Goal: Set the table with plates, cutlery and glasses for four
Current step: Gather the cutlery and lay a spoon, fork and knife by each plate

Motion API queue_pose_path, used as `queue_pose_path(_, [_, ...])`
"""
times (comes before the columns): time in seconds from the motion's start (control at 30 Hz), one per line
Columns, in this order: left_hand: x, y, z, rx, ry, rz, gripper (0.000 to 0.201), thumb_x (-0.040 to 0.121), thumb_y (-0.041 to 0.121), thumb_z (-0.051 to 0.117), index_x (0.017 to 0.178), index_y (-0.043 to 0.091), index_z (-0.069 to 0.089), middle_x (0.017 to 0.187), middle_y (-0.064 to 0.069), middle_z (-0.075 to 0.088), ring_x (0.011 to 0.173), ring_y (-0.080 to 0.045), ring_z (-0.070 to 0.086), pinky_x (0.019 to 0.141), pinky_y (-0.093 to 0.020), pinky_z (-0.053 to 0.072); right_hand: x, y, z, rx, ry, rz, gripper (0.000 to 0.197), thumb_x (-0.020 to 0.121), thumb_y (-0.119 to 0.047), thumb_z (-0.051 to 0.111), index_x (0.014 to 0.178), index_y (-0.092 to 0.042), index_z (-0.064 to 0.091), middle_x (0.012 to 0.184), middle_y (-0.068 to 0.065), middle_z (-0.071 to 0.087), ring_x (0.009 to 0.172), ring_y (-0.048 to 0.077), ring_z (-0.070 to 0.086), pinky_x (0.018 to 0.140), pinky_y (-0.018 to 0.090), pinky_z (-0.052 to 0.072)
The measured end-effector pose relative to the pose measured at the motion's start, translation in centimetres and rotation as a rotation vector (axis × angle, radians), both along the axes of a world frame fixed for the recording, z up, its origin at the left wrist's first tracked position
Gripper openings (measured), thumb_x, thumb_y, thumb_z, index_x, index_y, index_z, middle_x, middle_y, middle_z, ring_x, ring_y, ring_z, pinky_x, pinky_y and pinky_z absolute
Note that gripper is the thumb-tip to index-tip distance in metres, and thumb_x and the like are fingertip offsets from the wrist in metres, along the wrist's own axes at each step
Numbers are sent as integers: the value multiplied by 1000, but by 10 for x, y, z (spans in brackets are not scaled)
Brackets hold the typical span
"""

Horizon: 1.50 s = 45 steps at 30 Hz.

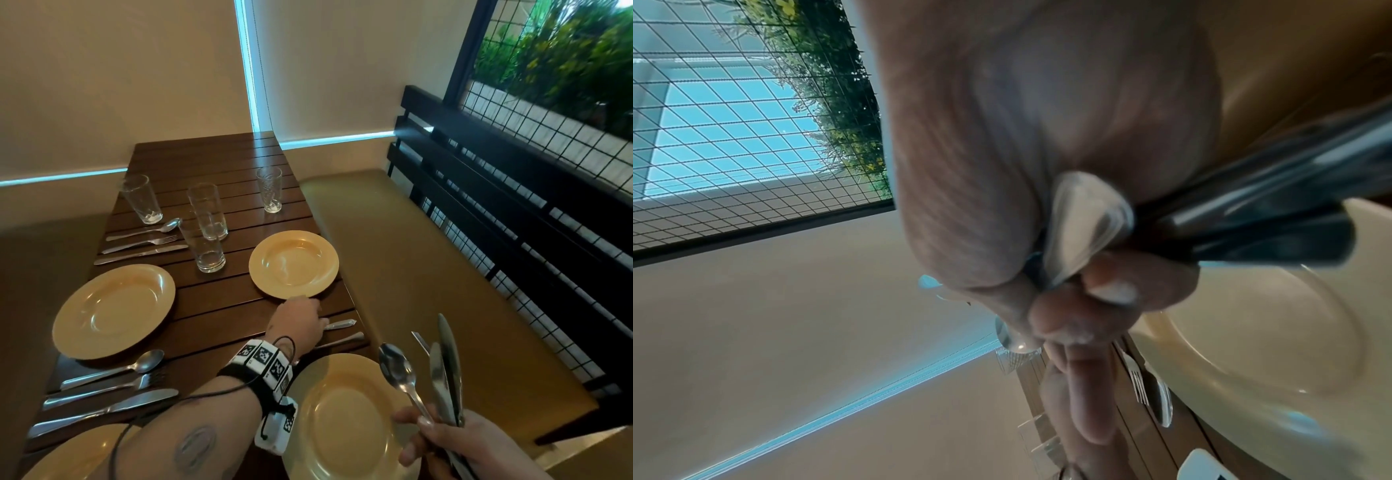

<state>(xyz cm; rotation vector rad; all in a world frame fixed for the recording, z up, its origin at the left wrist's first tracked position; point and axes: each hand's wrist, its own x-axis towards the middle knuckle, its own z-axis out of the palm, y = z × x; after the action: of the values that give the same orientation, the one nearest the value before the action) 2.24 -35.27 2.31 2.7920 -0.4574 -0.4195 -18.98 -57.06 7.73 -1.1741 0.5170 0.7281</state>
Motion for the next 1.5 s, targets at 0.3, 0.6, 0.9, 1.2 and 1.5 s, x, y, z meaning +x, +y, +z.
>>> queue_pose_path(0.3, [-131,-21,108,-490,-100,-404,35,97,48,64,128,33,65,119,16,62,110,1,50,102,-23,42,-5,14,5,-19,-65,75,43,72,-23,86,110,-6,76,106,26,71,103,39,46,103,55,31])
queue_pose_path(0.6, [-137,-24,130,-380,233,-336,23,88,30,81,107,27,68,102,13,61,83,-5,62,76,-25,58,-19,25,-2,27,-59,149,30,86,-11,70,114,-1,73,96,22,70,87,32,56,81,36,46])
queue_pose_path(0.9, [-101,18,148,-552,270,-194,16,86,25,84,92,27,69,87,14,71,79,-2,65,76,-24,53,-37,26,7,-58,-137,293,30,78,-19,78,107,-10,77,117,18,69,97,20,65,101,38,49])
queue_pose_path(1.2, [-143,6,154,179,-202,-862,20,96,44,62,106,29,71,99,10,65,99,-13,60,105,-43,37,-40,40,13,-133,-169,335,27,88,-21,71,111,-8,74,91,-8,72,87,2,67,79,16,47])
queue_pose_path(1.5, [-105,34,139,-85,-54,-782,22,103,38,60,121,42,72,108,18,54,97,2,37,90,-15,25,-27,29,11,-137,-72,335,17,85,-18,73,99,-13,79,84,-3,69,78,10,63,79,24,48])
